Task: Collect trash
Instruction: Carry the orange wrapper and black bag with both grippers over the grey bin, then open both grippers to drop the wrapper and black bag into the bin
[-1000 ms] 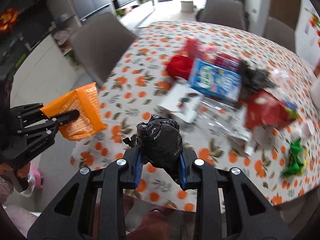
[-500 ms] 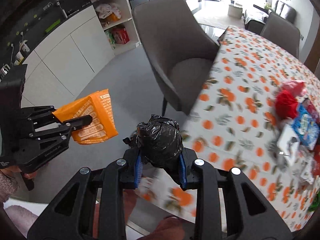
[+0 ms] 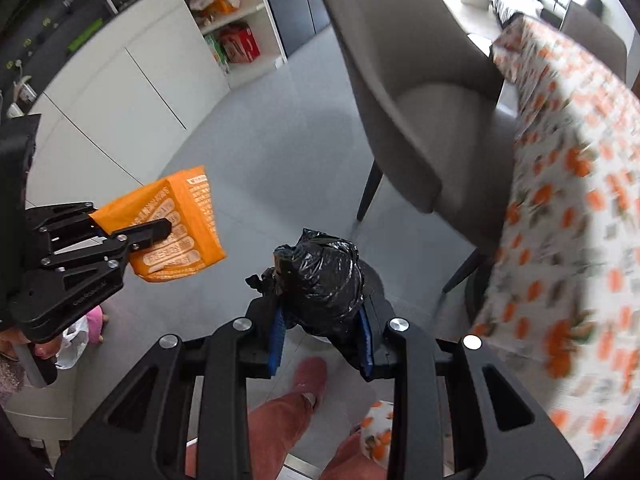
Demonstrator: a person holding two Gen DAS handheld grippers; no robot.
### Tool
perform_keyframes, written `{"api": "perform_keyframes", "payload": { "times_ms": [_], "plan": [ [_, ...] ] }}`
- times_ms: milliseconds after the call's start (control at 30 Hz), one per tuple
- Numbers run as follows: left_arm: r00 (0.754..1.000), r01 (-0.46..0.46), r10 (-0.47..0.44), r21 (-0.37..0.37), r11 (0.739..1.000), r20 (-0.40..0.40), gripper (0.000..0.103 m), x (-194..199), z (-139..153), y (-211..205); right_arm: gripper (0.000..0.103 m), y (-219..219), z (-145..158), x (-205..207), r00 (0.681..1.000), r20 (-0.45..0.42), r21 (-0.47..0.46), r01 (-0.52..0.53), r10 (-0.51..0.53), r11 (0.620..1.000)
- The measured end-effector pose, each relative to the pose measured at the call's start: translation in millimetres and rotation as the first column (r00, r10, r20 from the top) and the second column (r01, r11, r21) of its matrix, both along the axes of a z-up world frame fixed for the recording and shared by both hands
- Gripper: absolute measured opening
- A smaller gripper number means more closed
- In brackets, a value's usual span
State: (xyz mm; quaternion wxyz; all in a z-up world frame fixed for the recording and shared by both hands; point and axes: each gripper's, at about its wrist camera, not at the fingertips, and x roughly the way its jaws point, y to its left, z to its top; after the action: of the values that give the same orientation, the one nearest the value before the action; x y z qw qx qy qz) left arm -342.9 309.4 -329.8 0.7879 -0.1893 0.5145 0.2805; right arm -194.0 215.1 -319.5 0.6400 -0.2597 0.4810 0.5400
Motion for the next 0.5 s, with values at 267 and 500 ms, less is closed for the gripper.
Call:
{"api": "perform_keyframes", "payload": {
  "times_ms": [267, 500],
  "plan": [
    [0.998, 0.026, -0.032, -0.092, 0.995, -0.059, 0.013, 10.1, -126.1, 4.6, 0.029, 31.9, -142.9, -0.5, 0.999, -0.018, -0.112, 0.043, -0.046, 0.993],
    [0.992, 0.084, -0.097, -0.142, 0.986, -0.083, 0.014, 20.8, -211.5, 6.6, 0.034, 46.0, -228.0, -9.0, 1.0, 0.0, -0.151, 0.025, -0.025, 0.988]
  ]
}}
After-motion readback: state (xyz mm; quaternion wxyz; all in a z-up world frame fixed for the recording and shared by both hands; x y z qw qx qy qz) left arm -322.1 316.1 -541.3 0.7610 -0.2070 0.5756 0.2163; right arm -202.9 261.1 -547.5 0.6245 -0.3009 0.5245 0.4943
